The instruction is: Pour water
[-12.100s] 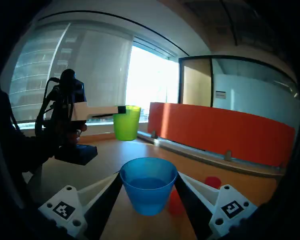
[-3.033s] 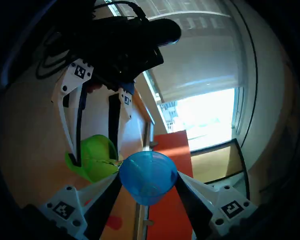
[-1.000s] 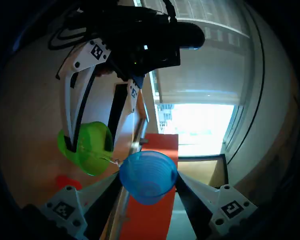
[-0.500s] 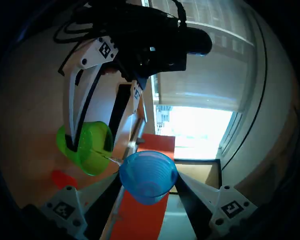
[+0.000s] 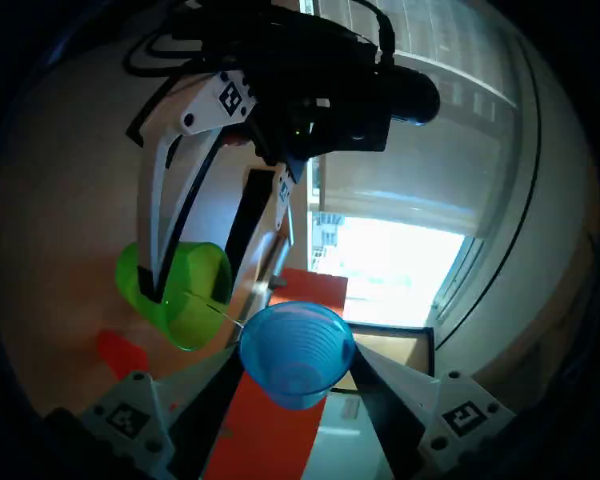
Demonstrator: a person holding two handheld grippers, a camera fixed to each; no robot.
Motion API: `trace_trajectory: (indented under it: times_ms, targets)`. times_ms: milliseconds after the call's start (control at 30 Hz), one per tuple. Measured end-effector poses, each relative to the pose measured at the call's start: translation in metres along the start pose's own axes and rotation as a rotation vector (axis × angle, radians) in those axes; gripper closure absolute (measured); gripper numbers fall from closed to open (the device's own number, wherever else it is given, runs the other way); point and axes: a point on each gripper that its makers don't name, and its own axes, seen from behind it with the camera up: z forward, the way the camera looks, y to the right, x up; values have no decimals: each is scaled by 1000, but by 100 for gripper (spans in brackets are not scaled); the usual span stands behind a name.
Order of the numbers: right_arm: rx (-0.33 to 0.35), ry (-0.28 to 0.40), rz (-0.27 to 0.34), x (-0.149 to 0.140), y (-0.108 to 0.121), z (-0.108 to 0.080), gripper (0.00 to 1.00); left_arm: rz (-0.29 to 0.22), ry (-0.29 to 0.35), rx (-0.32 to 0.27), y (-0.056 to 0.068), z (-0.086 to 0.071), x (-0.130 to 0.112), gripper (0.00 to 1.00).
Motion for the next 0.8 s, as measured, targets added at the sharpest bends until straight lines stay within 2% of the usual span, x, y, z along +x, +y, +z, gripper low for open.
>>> trace_trajectory:
  times_ms: [300, 467, 600, 800]
  targets:
    - [4, 0, -9, -2, -2, 1, 8, -4, 5, -1, 0, -1, 2, 11]
    - [-2, 8, 33, -4, -1, 3, 9, -3, 4, 3, -1, -2, 2, 11]
    - [-11, 21, 138, -5, -1, 4, 9, -5, 3, 3, -2, -3, 0, 11]
    - [-41, 26, 377, -13, -4, 1, 9, -6, -7, 10, -5, -6, -4, 11]
